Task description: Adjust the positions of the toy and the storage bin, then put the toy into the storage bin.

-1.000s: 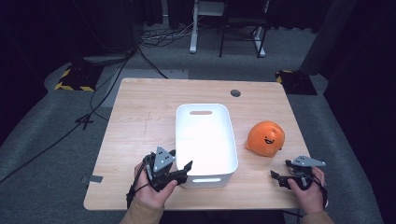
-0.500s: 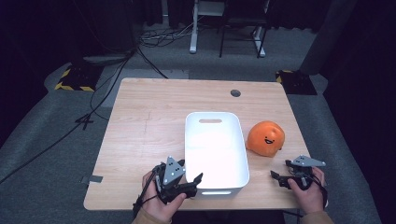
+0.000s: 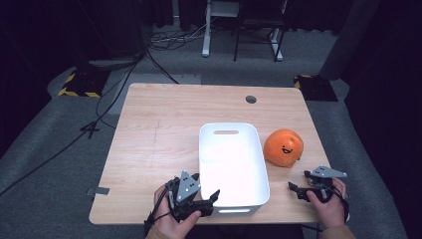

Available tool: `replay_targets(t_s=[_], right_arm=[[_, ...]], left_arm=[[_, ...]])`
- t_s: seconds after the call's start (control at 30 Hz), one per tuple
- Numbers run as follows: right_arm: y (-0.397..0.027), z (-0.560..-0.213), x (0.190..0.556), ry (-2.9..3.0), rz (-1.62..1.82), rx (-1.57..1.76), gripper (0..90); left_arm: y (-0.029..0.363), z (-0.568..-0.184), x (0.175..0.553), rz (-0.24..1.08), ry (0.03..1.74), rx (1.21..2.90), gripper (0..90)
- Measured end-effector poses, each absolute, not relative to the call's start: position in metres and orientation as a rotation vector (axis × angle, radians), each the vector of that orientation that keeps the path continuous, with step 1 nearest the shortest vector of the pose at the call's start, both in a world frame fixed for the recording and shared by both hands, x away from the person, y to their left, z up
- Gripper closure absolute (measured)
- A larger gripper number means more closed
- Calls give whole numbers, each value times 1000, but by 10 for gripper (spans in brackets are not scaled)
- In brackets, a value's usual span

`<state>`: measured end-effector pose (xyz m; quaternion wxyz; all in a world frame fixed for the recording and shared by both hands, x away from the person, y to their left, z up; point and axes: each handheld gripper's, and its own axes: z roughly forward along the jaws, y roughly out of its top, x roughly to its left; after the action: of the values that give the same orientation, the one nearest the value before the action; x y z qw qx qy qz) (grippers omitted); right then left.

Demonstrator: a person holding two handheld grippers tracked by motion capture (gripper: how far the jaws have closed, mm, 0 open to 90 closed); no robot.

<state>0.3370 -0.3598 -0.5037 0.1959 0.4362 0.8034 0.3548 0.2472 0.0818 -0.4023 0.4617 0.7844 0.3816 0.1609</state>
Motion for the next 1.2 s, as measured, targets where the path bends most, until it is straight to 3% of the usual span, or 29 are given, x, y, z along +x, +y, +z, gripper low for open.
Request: replay_targets(t_s=[0.67,1.2], right_arm=[[-360,-504,337,2250,994,1220,152],[-360,-504,337,2251,994,1220,152]], left_arm=[[120,-384,262,490,958,1871,192],[151,-396,280,521,1042,1901,168]])
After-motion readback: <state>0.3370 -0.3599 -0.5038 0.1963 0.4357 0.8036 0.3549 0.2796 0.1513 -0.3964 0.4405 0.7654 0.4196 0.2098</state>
